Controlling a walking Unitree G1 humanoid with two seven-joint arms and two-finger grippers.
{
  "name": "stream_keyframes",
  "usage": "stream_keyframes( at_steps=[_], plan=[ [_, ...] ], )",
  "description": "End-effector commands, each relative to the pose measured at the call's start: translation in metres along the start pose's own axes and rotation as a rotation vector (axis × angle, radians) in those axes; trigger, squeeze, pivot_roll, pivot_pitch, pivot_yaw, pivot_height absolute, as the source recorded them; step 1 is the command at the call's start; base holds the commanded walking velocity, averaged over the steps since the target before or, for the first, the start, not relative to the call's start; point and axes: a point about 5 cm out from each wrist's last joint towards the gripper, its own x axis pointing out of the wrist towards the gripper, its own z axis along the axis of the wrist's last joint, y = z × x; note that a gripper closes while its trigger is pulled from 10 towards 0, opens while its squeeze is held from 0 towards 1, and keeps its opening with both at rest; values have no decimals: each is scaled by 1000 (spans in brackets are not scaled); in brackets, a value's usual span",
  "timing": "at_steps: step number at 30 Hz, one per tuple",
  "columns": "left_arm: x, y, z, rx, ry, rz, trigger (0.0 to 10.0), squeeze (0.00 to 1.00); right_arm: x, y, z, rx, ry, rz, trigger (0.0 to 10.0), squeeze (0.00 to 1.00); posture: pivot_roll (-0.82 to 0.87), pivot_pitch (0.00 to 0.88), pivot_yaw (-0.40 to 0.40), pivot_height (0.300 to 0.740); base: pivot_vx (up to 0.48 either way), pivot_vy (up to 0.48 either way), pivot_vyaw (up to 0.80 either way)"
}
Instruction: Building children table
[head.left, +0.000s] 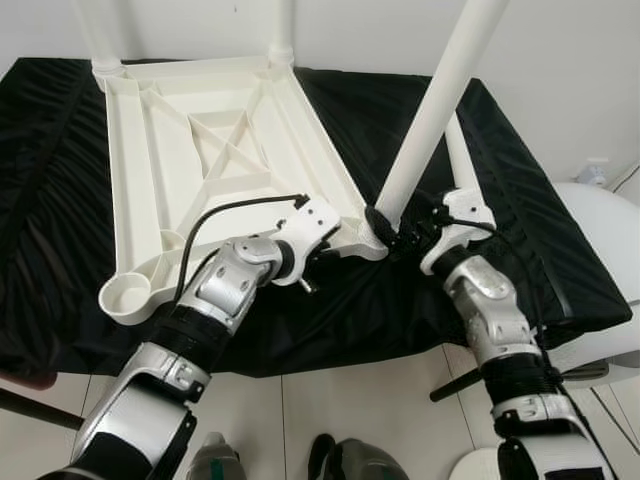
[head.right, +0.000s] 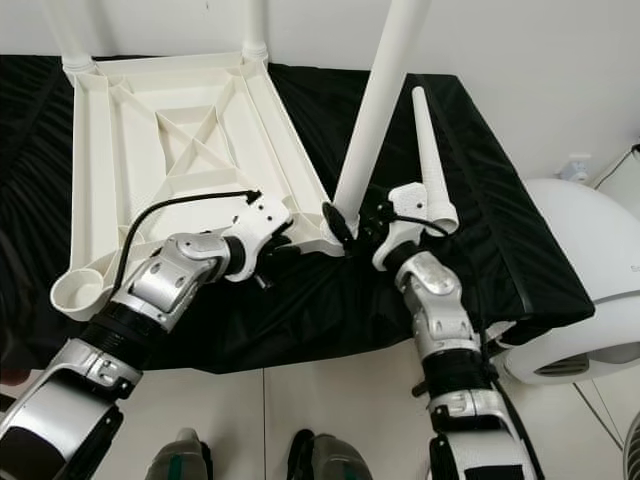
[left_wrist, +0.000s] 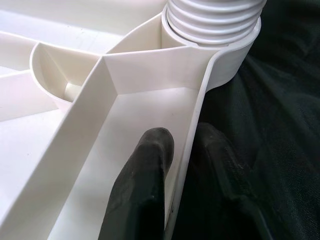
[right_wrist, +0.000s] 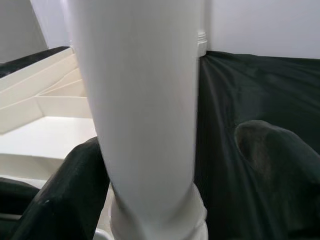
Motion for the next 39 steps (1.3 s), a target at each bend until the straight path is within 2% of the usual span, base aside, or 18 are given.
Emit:
stream_keyframes(
  at_steps=[1, 5, 8, 18, 31, 32, 33, 34, 35, 36, 38, 39],
  plan=[
    [-1, -1, 7, 36, -18, -1, 10000, 0, -1, -6, 0, -12, 7, 19, 10000, 0, 34, 46, -79, 740, 0, 0, 0],
    [-1, -2, 8, 37, -20, -2, 10000, 0, 0, -8, 1, -21, 12, 46, 10000, 0, 34, 46, -79, 740, 0, 0, 0],
    [-1, -3, 8, 42, -24, -3, 10000, 0, 4, -8, 0, -6, 32, 130, 10000, 0, 38, 44, -82, 740, 0, 0, 0],
    [-1, -4, 9, 47, -25, -4, 10000, 0, 7, -9, -6, 24, 77, 247, 10000, 0, 46, 37, -83, 740, 0, 0, 0],
    [-1, -5, 10, 50, -29, -7, 10000, 0, 11, -18, -3, 24, 83, 250, 9569, 0, 48, 41, -84, 740, 0, 0, 0],
    [-1, -5, 11, 50, -30, -7, 10000, 0, 12, -21, -2, 19, 84, 244, 8706, 0, 49, 41, -85, 740, 0, 0, 0],
    [-1, -5, 11, 50, -30, -7, 10000, 0, 12, -21, -2, 19, 84, 244, 8706, 0, 49, 41, -85, 740, 0, 0, 0],
    [-1, -5, 11, 50, -31, -6, 10000, 0, 12, -25, -1, 15, 86, 233, 7686, 0, 50, 41, -86, 740, 0, 0, 0],
    [-1, -5, 11, 50, -32, -7, 10000, 0, 13, -27, 1, 13, 86, 225, 7490, 0, 50, 42, -86, 740, 0, 0, 0],
    [-1, -6, 11, 51, -32, -7, 10000, 0, 14, -29, 2, 17, 84, 225, 6196, 0, 49, 42, -86, 740, 0, 0, 0],
    [-1, -6, 11, 52, -33, -8, 10000, 0, 14, -30, 2, 20, 82, 227, 6196, 0, 50, 42, -86, 740, 0, 0, 0],
    [-1, -6, 11, 51, -33, -8, 10000, 0, 15, -30, 3, 15, 80, 228, 7529, 0, 49, 42, -86, 740, 0, 0, 0]
  ],
)
